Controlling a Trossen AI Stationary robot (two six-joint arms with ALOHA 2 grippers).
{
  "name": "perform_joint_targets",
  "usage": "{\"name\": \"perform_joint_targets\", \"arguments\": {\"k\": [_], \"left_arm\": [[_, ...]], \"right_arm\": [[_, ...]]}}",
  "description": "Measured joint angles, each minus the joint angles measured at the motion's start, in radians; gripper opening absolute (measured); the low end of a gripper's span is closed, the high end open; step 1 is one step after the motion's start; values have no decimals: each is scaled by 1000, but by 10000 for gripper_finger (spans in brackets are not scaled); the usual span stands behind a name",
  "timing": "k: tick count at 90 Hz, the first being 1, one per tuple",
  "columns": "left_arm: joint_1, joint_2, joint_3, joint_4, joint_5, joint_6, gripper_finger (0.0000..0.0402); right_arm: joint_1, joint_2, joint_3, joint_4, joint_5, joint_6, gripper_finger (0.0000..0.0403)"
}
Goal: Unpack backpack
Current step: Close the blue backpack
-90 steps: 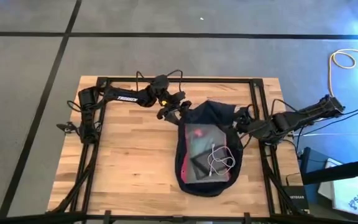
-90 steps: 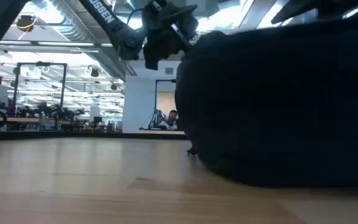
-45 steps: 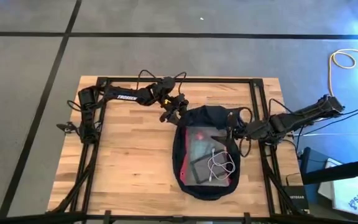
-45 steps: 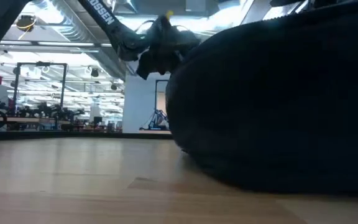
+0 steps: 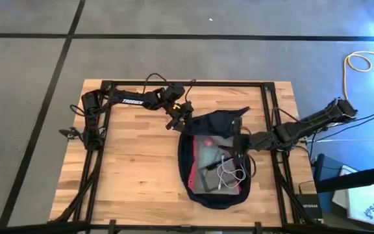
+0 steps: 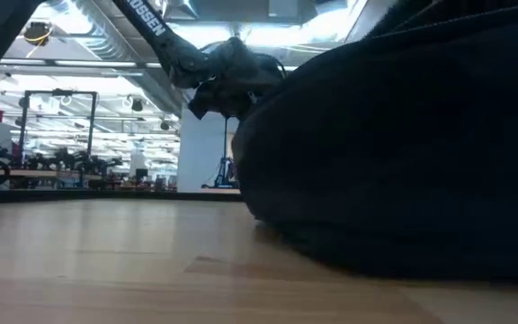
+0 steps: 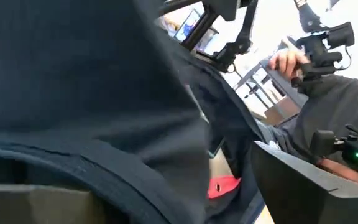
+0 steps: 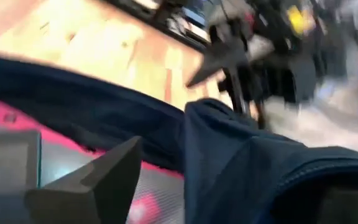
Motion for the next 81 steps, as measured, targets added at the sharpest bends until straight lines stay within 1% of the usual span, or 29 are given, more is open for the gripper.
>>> {"name": "perform_joint_targets", "arguments": {"k": [4, 10, 21, 33, 47, 51, 61, 67, 73, 81], "left_arm": [[3, 0, 0, -15, 0, 7, 272], [5, 0, 0, -26, 0, 19, 272], [7, 0, 0, -33, -7, 26, 272], [11, 0, 0, -26, -7, 7, 272], [13, 0, 0, -26, -7, -2, 272], [12, 0, 0, -27, -7, -11, 272], [13, 0, 0, -28, 2, -21, 272], [15, 0, 0, -27, 21, -19, 272], [20, 0, 0, -25, 44, -15, 272], [27, 0, 0, -23, 69, -17, 272]], "right_arm": [[19, 16, 15, -2, 0, -69, 264], [48, 36, 43, -2, 8, -131, 256], [106, 78, 114, -26, 70, -193, 253], [173, 128, 178, -66, 122, -318, 253], [213, 195, 198, -98, 153, -512, 253], [219, 218, 198, -93, 198, -555, 253], [231, 264, 198, -86, 379, -692, 253], [231, 286, 198, -78, 453, -795, 253], [234, 300, 203, -75, 489, -870, 253], [235, 312, 214, -74, 506, -916, 253]]}}
